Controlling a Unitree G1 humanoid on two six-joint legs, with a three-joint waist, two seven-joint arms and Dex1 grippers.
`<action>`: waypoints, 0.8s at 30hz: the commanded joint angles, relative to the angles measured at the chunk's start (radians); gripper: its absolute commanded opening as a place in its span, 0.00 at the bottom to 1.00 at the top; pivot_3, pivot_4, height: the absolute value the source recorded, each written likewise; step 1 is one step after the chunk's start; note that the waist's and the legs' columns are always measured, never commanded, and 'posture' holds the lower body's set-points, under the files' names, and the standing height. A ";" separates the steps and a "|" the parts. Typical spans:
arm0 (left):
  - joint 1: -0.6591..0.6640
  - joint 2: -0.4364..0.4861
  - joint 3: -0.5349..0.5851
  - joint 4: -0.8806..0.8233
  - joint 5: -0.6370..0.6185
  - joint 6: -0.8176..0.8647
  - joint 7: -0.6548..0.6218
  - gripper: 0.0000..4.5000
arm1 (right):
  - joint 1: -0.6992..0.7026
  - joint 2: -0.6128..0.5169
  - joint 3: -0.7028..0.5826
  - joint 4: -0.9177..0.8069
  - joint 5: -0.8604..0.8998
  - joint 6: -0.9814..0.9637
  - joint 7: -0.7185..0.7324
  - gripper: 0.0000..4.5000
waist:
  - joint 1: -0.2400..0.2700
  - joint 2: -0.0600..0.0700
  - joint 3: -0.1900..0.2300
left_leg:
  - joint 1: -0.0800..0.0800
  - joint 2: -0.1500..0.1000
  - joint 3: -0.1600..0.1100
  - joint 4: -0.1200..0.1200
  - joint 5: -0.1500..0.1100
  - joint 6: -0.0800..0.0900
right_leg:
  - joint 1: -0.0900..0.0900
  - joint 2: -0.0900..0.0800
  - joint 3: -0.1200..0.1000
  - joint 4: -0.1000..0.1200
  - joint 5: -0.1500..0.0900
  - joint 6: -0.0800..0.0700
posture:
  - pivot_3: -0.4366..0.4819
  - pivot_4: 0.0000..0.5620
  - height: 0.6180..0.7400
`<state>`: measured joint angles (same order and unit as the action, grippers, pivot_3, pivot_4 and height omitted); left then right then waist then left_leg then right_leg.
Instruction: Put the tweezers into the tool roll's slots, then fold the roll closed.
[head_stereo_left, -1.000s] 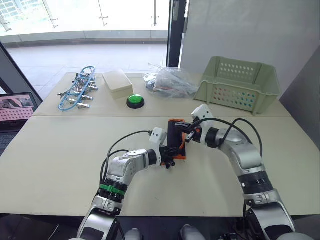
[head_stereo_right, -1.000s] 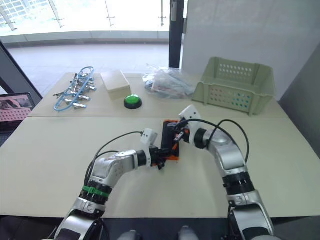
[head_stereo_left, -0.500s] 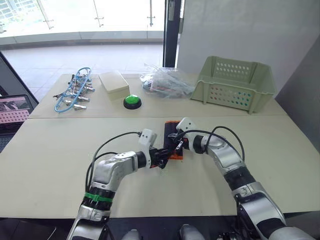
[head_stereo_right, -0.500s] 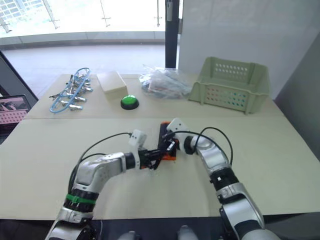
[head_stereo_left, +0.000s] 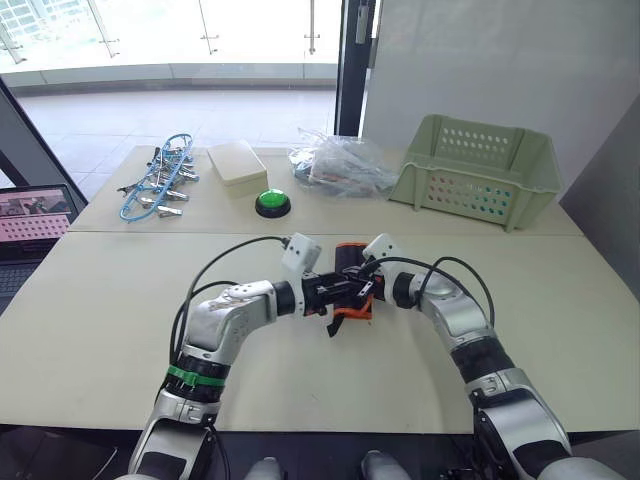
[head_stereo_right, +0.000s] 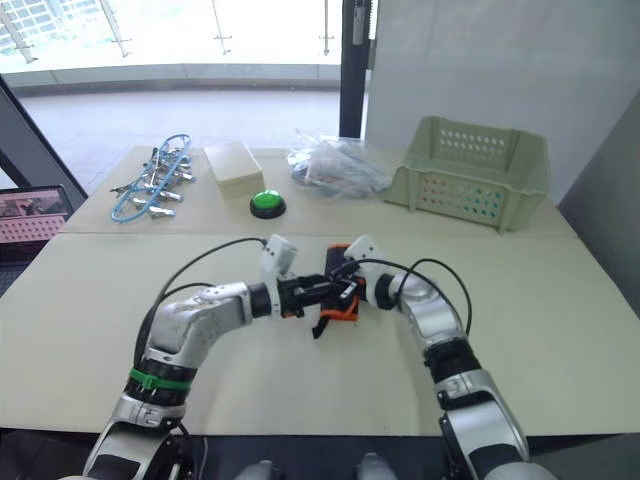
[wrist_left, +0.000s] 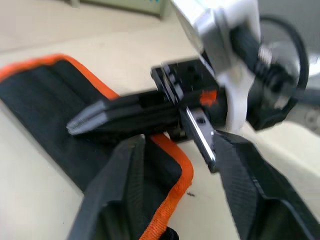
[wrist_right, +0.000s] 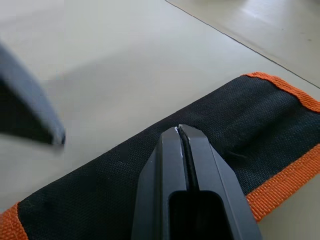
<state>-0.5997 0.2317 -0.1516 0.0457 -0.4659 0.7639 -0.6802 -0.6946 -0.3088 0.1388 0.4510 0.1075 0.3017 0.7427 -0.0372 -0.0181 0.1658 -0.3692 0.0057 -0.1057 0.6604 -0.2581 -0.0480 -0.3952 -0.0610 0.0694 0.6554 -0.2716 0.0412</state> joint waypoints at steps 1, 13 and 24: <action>-0.028 -0.001 -0.063 0.067 0.075 -0.061 -0.018 0.20 | 0.006 -0.004 -0.040 -0.025 0.029 0.047 -0.012 0.00 | -0.001 0.000 0.000 | 0.000 0.000 0.000 0.000 0.000 0.000 | 0.000 0.000 0.000 0.000 0.000 0.000 | 0.48 0.27 1.00; -0.058 -0.047 -0.042 0.203 0.128 -0.204 -0.057 0.00 | 0.044 -0.009 -0.061 -0.115 0.076 0.094 0.000 0.00 | -0.005 0.000 0.000 | -0.008 0.000 0.000 0.000 0.000 0.000 | -0.009 0.000 0.001 0.002 0.000 0.000 | 0.48 0.27 1.00; -0.012 -0.063 -0.145 0.405 0.278 -0.307 -0.073 0.00 | 0.031 -0.007 -0.066 -0.078 0.075 0.052 0.019 0.00 | -0.006 0.000 0.000 | -0.006 0.000 0.000 0.000 0.000 0.000 | -0.007 0.000 0.001 0.002 0.000 0.000 | 0.48 0.27 1.00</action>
<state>-0.6504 0.1545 -0.2537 0.3944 -0.2468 0.4484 -0.7549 -0.6538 -0.3235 0.0837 0.3686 0.1792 0.3839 0.7624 -0.0432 -0.0179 0.1658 -0.3748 0.0055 -0.1052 0.6602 -0.2580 -0.0478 -0.4025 -0.0608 0.0701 0.6572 -0.2716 0.0412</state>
